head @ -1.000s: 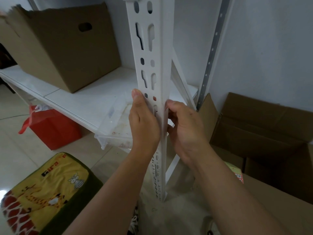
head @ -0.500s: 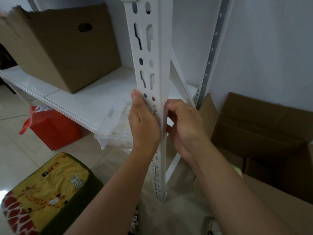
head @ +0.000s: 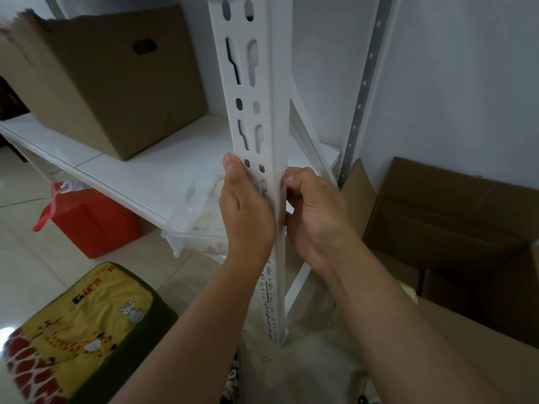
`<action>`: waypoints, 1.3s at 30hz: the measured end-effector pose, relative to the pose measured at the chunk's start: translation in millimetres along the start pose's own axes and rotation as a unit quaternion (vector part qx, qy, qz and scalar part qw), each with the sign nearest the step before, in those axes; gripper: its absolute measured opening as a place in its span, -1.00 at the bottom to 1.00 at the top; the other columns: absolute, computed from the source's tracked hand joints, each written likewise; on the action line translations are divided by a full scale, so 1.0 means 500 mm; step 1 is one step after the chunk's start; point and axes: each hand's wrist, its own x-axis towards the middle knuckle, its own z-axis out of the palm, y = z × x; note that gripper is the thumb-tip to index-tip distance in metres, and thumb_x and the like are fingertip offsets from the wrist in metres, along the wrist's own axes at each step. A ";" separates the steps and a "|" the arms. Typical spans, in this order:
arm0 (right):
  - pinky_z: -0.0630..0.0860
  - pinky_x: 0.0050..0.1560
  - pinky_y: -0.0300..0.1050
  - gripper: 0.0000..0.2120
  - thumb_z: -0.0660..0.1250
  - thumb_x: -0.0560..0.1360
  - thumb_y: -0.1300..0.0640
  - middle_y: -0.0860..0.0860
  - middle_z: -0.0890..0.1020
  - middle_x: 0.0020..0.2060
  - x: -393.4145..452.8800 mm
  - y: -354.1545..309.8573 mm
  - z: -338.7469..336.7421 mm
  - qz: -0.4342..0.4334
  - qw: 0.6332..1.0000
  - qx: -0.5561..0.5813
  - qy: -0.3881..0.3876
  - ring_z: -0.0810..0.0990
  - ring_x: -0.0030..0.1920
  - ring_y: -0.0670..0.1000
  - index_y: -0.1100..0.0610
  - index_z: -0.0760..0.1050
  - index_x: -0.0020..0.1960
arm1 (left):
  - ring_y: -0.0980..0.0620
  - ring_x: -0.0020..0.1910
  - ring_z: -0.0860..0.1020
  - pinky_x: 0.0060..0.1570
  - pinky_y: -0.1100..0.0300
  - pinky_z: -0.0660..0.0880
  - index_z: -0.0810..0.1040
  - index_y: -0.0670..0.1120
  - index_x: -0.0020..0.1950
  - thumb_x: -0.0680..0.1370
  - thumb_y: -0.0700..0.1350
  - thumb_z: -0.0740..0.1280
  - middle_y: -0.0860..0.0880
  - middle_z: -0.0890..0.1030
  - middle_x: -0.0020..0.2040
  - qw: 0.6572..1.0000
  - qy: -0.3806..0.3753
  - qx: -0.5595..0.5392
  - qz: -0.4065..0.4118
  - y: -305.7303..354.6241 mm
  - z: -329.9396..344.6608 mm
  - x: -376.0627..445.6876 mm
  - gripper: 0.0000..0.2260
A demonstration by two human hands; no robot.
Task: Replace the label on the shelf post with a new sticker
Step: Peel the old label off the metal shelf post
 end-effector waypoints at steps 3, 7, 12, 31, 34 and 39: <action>0.60 -0.15 -0.17 -0.72 0.16 0.52 0.30 0.03 0.67 -0.27 -0.001 -0.001 0.000 0.006 1.000 0.009 -0.009 0.64 -0.22 -0.07 0.21 0.59 -0.25 | 0.09 -0.13 0.66 -0.15 0.31 0.55 0.58 -0.14 -0.01 0.67 0.10 -0.08 -0.12 0.67 -0.16 1.000 0.003 0.010 0.003 -0.003 0.000 0.000 -0.49; 0.59 -0.21 -0.23 -0.65 0.17 0.50 0.29 0.02 0.68 -0.27 0.001 -0.003 0.000 0.026 0.999 0.038 -0.014 0.65 -0.21 -0.09 0.11 0.63 -0.34 | 0.06 -0.09 0.66 -0.11 0.28 0.55 0.59 -0.17 0.03 0.68 0.10 -0.09 -0.11 0.68 -0.13 1.000 -0.003 0.008 0.001 -0.005 -0.001 0.002 -0.47; 0.59 -0.19 -0.23 -0.71 0.15 0.45 0.28 0.02 0.67 -0.27 0.006 -0.004 0.001 0.061 0.995 0.074 -0.016 0.63 -0.18 -0.06 0.14 0.60 -0.30 | 0.02 -0.06 0.66 -0.03 0.14 0.57 0.60 -0.15 0.05 0.68 0.12 -0.09 -0.12 0.68 -0.10 1.000 0.005 0.010 0.010 -0.008 -0.001 0.004 -0.47; 0.53 -0.03 -0.26 -0.89 0.32 0.47 0.12 -0.06 0.59 -0.16 -0.030 0.029 -0.020 -0.179 0.953 -0.219 0.112 0.58 -0.08 -0.10 0.12 0.51 -0.02 | 0.07 -0.24 0.63 -0.21 0.31 0.54 0.53 -0.19 -0.09 0.67 0.11 -0.08 -0.22 0.62 -0.20 1.000 -0.003 0.029 -0.013 0.001 -0.008 0.000 -0.48; 0.46 -0.20 -0.39 -0.91 0.28 0.56 0.10 -0.10 0.55 -0.25 -0.038 0.026 -0.006 -0.234 0.918 -0.303 0.107 0.53 -0.21 -0.18 0.11 0.49 -0.06 | -0.06 -0.22 0.62 -0.20 0.21 0.55 0.52 -0.28 -0.07 0.67 0.11 -0.07 -0.28 0.61 -0.18 1.000 -0.009 0.021 -0.007 0.003 -0.008 0.000 -0.45; 0.54 -0.24 -0.31 -0.82 0.20 0.57 -0.03 -0.10 0.55 -0.27 -0.033 0.027 0.007 -0.206 0.912 -0.337 0.110 0.57 -0.23 -0.14 0.06 0.45 -0.08 | -0.03 -0.34 0.54 -0.38 0.24 0.49 0.49 -0.34 -0.12 0.69 0.08 -0.06 -0.26 0.55 -0.31 1.000 -0.008 0.017 -0.003 0.007 -0.003 0.000 -0.43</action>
